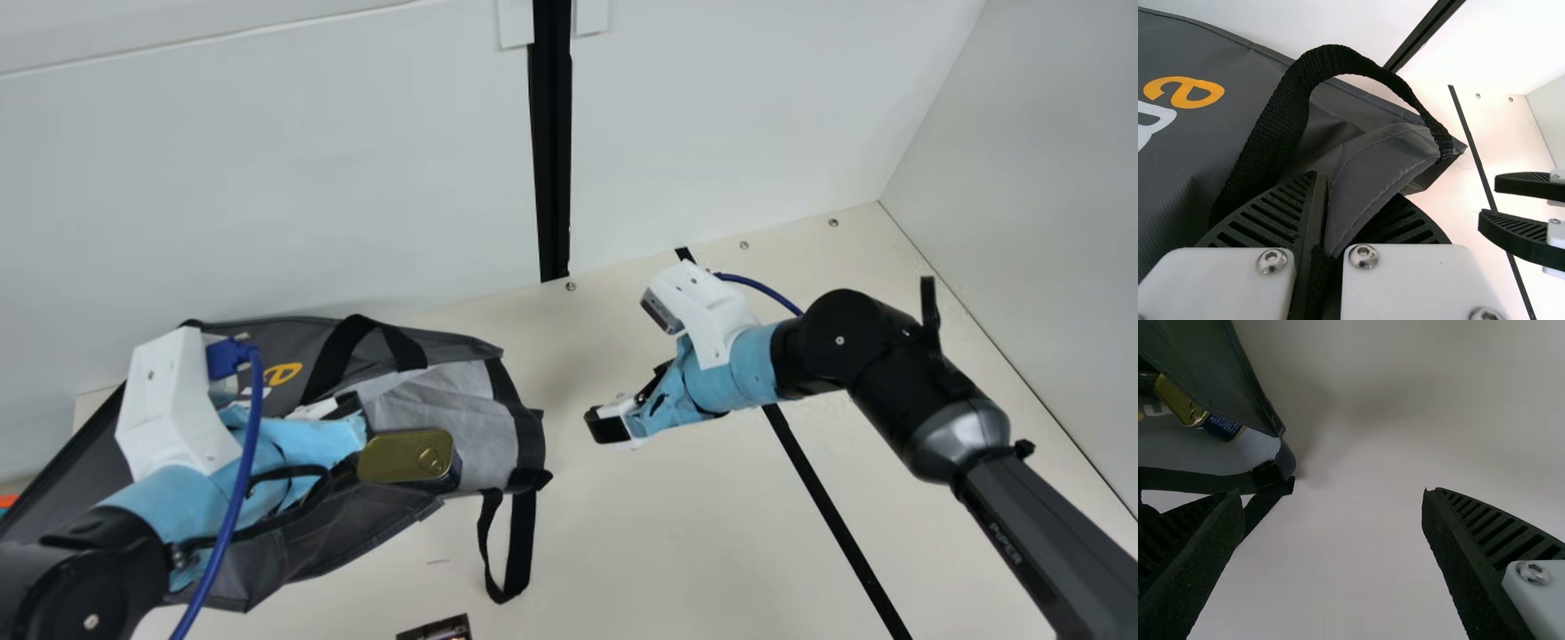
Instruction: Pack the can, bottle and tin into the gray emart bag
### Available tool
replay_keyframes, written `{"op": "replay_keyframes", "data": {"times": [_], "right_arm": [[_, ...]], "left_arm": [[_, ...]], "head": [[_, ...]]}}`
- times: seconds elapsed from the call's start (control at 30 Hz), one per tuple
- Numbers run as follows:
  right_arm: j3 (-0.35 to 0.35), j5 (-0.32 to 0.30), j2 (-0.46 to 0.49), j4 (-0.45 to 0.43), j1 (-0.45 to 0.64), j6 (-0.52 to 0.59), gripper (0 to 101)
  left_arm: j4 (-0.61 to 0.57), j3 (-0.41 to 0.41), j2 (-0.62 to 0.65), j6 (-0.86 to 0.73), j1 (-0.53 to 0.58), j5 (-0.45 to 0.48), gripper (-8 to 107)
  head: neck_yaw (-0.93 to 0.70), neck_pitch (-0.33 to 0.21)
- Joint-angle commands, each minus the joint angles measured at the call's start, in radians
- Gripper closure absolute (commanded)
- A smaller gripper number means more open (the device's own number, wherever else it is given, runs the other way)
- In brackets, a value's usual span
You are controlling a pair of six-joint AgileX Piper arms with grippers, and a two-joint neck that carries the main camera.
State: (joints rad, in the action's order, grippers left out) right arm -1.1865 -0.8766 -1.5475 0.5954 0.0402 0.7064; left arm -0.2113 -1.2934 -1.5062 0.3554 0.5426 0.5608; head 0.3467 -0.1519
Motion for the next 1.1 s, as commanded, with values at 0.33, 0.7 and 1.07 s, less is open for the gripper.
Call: {"op": "replay_keyframes", "data": {"times": [0.33, 0.7, 1.07], "right_arm": [[-0.020, 0.007, -0.086, 0.048, -0.027, 0.057, 10], [-0.024, 0.008, -0.160, 0.116, -0.064, 0.127, 10], [-0.057, 0.005, -0.246, 0.202, -0.097, 0.205, 10]], "left_arm": [[0.000, 0.000, 0.000, 0.000, 0.000, 0.000, 89], [0.000, 0.000, 0.000, 0.000, 0.000, 0.000, 89], [0.000, 0.000, 0.000, 0.000, 0.000, 0.000, 89]], "head": [[0.002, -0.023], [0.002, -0.023], [0.002, -0.023]]}}
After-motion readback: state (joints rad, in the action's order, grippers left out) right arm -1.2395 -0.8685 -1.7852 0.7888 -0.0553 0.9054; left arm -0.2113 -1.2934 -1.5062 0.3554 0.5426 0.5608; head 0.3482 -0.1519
